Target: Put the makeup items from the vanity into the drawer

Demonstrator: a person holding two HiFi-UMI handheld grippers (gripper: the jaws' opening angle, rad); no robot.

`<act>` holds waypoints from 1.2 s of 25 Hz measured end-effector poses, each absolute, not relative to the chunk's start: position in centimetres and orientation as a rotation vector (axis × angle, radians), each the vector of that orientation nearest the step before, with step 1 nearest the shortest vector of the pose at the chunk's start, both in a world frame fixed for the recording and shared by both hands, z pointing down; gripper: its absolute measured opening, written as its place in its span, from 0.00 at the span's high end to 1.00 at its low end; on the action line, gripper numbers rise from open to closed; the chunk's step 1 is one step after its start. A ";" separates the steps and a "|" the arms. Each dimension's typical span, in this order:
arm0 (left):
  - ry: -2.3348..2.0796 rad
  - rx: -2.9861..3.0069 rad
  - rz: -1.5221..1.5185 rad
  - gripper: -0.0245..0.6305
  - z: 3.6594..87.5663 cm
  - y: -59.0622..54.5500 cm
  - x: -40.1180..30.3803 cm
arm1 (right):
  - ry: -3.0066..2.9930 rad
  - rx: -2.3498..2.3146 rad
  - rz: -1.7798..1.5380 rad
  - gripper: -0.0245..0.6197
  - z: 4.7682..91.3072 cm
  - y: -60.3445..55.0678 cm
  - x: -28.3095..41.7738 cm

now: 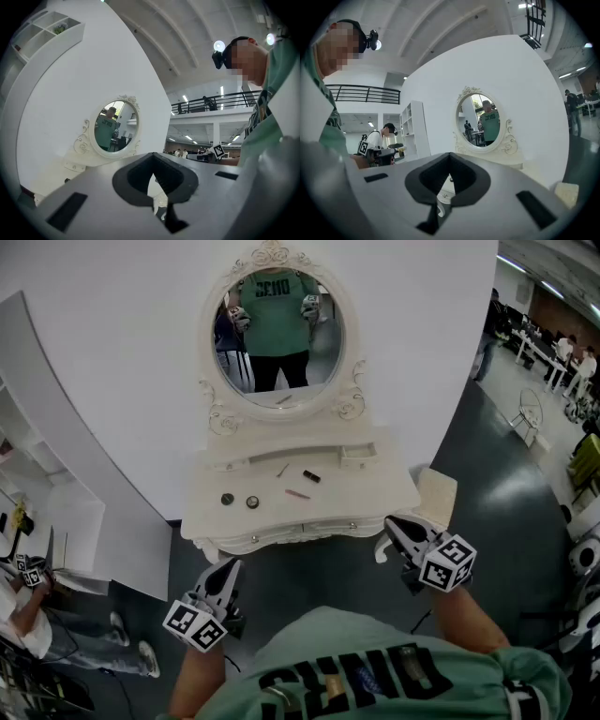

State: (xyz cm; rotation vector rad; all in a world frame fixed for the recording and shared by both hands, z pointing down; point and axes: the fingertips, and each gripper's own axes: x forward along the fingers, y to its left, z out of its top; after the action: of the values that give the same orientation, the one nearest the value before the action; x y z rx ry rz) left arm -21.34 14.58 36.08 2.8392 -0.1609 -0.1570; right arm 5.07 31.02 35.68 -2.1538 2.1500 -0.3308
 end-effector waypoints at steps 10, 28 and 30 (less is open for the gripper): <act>-0.140 2.846 -0.145 0.95 35.8 15.0 -19.7 | 2.144 -2.205 -0.316 0.95 35.8 31.6 6.8; -0.204 2.829 -0.119 0.95 36.4 20.1 -13.2 | 2.261 -2.102 -0.318 0.95 36.3 34.6 12.3; -0.214 2.825 -0.104 0.95 36.9 20.5 -12.7 | 2.280 -2.080 -0.332 0.95 37.0 34.4 12.7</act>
State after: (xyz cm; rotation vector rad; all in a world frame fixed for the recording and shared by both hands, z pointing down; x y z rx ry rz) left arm -12.72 20.49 36.92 2.8252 -0.2135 -0.1037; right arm 12.72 34.35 36.99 -2.0798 2.2804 -0.3315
